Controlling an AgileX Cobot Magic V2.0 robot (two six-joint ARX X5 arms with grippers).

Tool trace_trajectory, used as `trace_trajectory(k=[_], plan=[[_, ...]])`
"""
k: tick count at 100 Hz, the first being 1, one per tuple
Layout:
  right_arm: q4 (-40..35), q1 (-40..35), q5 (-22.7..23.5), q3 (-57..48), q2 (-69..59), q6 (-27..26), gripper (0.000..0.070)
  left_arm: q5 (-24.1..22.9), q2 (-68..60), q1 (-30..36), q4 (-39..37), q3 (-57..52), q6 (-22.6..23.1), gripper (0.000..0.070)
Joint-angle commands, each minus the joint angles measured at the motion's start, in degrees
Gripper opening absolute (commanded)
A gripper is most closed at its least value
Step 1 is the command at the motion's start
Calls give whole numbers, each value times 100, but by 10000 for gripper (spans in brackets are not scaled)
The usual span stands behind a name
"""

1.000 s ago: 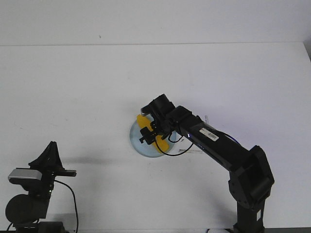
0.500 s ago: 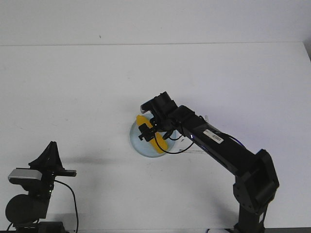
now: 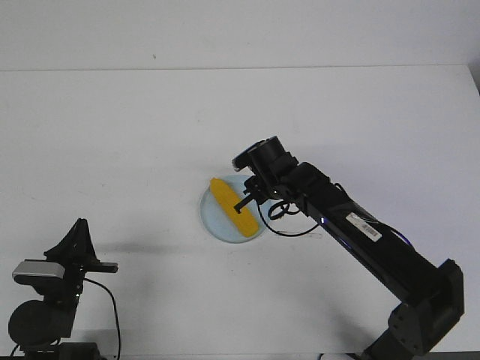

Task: Place corn on plate with both arms

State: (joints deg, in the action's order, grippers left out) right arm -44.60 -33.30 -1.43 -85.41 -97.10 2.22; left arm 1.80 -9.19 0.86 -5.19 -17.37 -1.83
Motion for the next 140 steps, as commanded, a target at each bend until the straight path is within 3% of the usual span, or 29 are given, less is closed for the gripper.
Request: trace_trajectory(k=[1,36,74,107,125,140], plan=[[94,122,-55,216,136,105,8,0,17,-11,-79,-44,77,1],[879,1027,-52,2063,1440,-13,7,0,17,-11,-79,-44,77,1],[2277,2507,-52,4057,3449,-984,7,0,17,-11,-79,-46,77,1],[2636,3451,-11,5093,5128,-811,8,0,17,-11,-79,-44,77,1],[3805,3565,-9,5720,6177,-754,8,0,17,-11,-79,-44,77,1],[4245,3563,39,6214,7044,-212,8,0,17,-11,-79,-44,77,1]])
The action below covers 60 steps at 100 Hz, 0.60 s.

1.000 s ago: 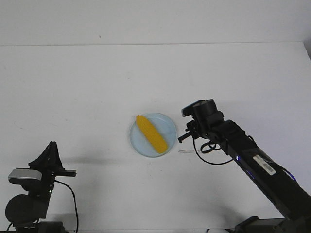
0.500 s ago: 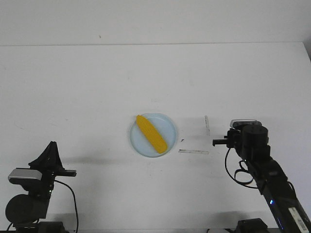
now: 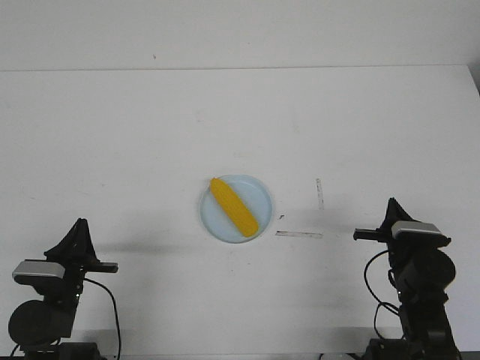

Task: Place corn on plate with both arms

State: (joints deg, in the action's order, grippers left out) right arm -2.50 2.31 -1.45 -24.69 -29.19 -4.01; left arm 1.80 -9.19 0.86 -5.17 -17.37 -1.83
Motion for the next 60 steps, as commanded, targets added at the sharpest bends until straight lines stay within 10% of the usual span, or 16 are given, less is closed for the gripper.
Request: trace_trajectory(k=[1,60], plan=[[35,2,55,170,310,452,8,0,17,-11,-81,-44,77,1],[-649,-4,310,470,1978,682,8,0,17,-11,-81,-44,77,1]])
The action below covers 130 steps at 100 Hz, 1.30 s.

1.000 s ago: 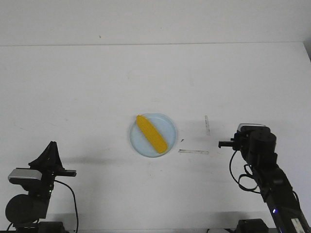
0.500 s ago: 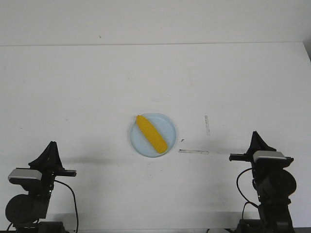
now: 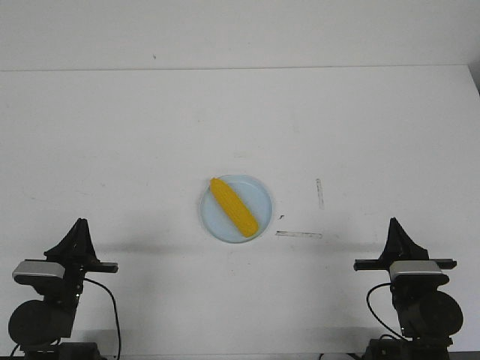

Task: Place corn on plate with both arms

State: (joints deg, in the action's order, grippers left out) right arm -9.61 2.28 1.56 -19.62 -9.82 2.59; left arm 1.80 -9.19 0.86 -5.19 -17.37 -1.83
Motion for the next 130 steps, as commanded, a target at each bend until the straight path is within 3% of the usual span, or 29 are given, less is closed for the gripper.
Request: trace_trajectory(k=[1,130], plan=[[59,-2,13,-37,50,20,8,0,17,-11,-79,-44,77,1],[59,-2,-7,-37,83,26,8,-166,109,-11,46,258,74,1]])
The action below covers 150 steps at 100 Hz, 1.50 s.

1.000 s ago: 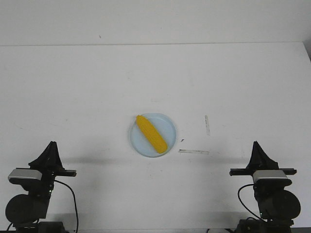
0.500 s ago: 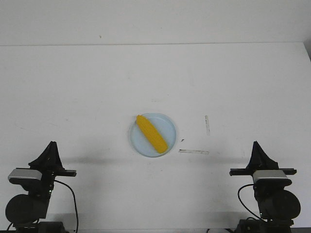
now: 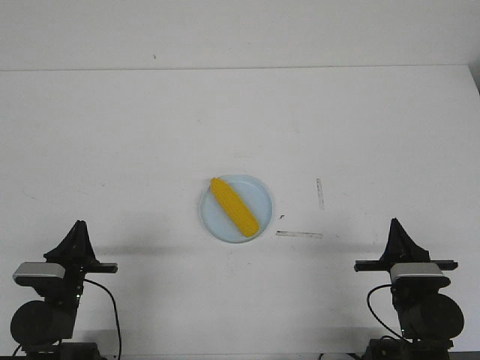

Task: Place corn on plate with both arms

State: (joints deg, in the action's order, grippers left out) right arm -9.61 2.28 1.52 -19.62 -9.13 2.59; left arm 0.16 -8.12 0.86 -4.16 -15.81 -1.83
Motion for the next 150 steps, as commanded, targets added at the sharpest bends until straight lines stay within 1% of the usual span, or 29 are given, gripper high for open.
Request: trace_trajectory(k=[1,33,44,57,69,78,150], plan=[[59,-2,-2,-37,13,26,8,-2,2,-11,-61,122,74,1],[59,-2,-2,-37,13,28,8,-2,85,-11,-175,678,72,1],[59,-2,-2,-37,13,26,8,-46,348,-11,-393,918,72,1],[59,-2,-2,-37,13,26,8,-66,807,-11,-413,1200,72,1],[59,-2,-2,-37,13,26,8,-63,796,-11,-813,1519,72,1],[57,-2,-2,-39,9,26,8,-63,793,13,-765,1506,-22,1],[59,-2,-2,-39,9,26,8,-61,793,13,-789,1506,-20,1]])
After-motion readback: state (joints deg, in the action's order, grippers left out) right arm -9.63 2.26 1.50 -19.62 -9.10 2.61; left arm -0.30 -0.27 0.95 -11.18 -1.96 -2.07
